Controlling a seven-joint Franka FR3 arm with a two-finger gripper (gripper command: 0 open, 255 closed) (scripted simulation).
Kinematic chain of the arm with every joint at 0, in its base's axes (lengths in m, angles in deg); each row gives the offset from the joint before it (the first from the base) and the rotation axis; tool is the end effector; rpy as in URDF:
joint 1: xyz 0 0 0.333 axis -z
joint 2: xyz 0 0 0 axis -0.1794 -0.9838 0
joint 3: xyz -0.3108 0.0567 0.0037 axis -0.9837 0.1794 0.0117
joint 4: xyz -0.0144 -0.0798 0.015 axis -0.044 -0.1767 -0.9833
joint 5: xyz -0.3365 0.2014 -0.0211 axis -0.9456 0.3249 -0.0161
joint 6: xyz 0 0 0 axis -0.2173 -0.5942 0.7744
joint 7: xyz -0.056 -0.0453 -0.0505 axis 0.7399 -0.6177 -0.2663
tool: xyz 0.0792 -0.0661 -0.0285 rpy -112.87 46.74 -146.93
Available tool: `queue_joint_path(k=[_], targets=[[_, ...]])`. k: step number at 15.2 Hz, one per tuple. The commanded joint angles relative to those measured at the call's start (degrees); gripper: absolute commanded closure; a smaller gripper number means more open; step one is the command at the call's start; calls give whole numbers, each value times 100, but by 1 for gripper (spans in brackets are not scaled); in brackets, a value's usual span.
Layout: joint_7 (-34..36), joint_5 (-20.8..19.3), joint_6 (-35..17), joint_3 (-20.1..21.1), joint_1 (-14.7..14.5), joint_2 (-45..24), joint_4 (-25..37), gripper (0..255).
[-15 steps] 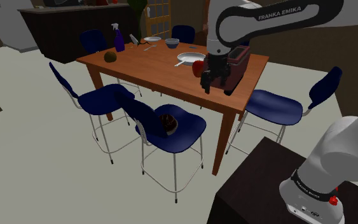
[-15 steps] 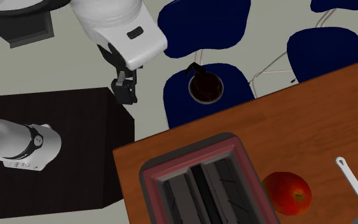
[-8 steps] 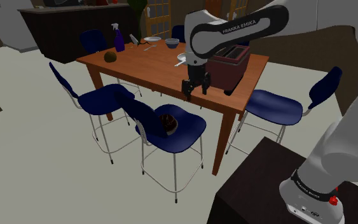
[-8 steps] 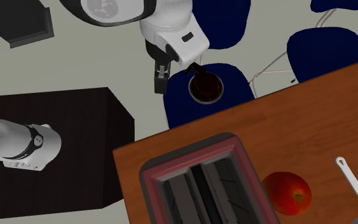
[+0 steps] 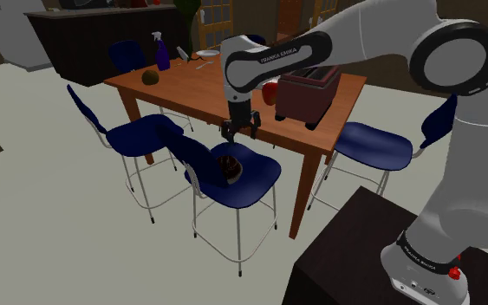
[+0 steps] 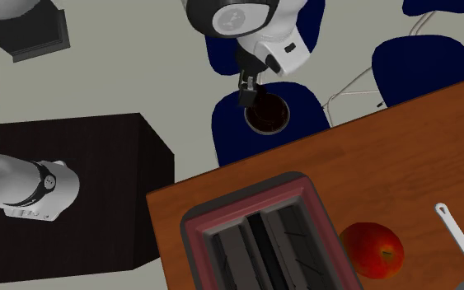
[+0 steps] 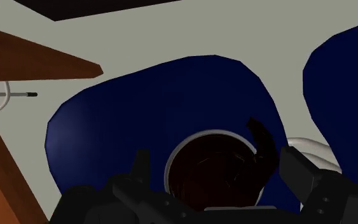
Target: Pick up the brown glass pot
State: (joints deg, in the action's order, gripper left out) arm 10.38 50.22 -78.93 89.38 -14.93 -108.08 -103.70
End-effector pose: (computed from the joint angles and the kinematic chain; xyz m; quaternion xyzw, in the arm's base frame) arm 0.6176 0.1496 0.4111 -0.9939 0.0776 0.0774 0.0077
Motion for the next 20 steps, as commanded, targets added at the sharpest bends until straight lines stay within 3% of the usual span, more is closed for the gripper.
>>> queue_joint_path(k=[1,6,16,17,20], targets=[[66,-3,36,16,-63,-507,477,0],[228,-8,418,44,-277,-1849,2048,0],[199,-26,-51,24,-281,-2035,1764,0],[200,-27,-55,24,-282,-2035,1760,255],[200,-26,-54,24,-282,-2034,1760,255]])
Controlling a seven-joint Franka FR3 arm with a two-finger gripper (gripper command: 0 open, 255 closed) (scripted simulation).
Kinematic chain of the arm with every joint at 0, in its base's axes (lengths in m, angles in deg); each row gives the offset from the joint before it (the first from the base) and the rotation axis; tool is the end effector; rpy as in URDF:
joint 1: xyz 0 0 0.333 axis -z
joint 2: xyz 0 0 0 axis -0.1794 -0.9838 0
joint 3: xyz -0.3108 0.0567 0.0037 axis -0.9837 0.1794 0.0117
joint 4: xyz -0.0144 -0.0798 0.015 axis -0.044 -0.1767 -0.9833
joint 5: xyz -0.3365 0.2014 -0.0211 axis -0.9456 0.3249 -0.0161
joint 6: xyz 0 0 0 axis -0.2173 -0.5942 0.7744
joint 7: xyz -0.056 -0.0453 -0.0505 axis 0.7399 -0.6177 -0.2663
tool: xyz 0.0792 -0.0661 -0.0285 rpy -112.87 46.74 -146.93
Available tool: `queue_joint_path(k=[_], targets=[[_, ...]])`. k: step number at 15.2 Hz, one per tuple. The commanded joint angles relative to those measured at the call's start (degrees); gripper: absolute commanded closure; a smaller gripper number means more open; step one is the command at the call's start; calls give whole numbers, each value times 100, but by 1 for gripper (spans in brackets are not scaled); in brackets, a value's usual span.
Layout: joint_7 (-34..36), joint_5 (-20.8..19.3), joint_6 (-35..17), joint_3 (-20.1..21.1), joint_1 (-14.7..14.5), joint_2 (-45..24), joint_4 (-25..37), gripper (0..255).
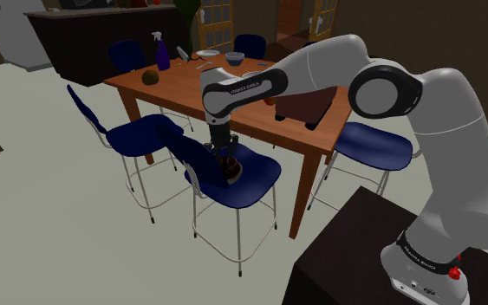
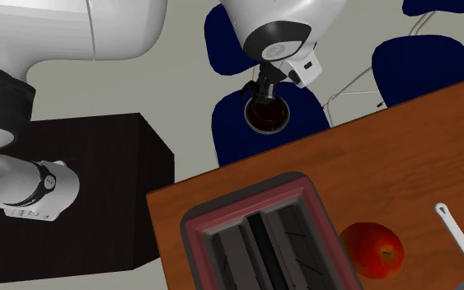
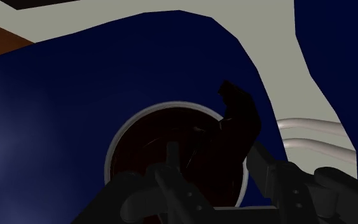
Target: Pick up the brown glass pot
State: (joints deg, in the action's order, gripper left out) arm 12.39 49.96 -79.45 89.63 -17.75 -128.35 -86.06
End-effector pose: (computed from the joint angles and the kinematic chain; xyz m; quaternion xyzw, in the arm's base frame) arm 0.6851 0.1899 0.3146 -0.9913 0.0794 0.1020 0.0236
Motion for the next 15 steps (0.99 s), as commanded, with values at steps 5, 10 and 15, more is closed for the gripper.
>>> queue_joint_path(k=[5,10,15], targets=[[1,1,-18,0,1,7,-34,255],[12,11,243,9,4,101,135,255],[32,23,563,20,3,206,351,255]])
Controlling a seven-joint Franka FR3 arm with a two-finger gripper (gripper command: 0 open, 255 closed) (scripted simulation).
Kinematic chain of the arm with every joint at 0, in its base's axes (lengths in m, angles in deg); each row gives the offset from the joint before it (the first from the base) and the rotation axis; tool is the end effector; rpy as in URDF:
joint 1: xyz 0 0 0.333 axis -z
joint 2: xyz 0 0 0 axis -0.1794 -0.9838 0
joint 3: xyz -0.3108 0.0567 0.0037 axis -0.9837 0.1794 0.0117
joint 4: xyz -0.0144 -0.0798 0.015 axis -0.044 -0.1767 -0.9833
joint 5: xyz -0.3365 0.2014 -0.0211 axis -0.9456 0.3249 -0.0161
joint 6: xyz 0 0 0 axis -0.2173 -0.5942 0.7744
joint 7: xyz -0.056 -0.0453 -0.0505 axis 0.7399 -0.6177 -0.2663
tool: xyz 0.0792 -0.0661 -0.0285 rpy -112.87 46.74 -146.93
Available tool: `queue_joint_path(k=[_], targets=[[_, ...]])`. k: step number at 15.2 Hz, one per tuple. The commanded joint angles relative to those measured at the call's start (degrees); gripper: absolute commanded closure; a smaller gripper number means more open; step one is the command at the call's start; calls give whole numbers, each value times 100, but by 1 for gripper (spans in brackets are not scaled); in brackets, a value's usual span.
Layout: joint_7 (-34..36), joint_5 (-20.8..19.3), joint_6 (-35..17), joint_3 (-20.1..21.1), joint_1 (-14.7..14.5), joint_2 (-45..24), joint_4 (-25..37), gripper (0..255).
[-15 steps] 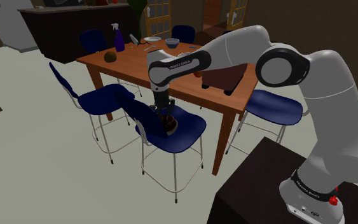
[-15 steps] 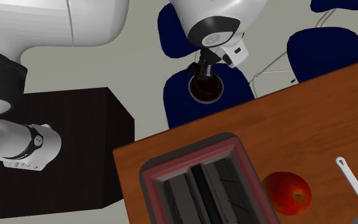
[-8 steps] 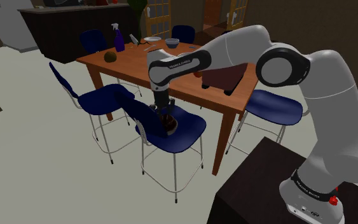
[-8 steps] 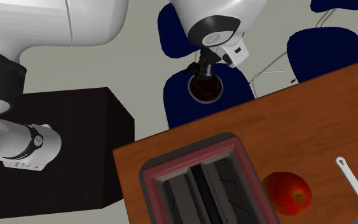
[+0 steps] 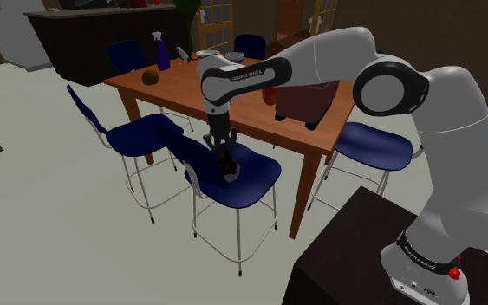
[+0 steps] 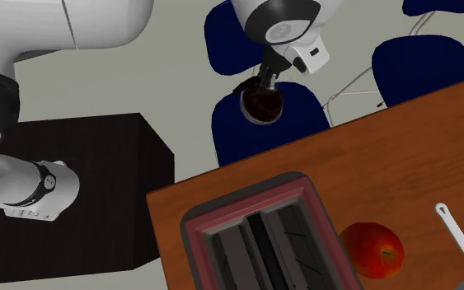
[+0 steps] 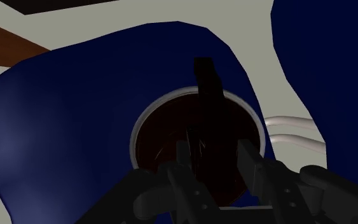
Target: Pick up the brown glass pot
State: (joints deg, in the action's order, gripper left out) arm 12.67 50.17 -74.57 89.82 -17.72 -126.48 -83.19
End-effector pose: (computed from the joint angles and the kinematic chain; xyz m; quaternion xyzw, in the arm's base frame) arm 0.6847 0.1898 0.3547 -0.9912 0.0794 0.1034 0.0232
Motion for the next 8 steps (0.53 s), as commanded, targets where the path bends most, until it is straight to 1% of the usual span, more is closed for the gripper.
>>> queue_joint_path(k=[1,6,8], targets=[[7,3,141,4,-1,36,113,255],[29,11,483,13,-8,104,390,255],[30,11,494,13,-8,105,399,255]])
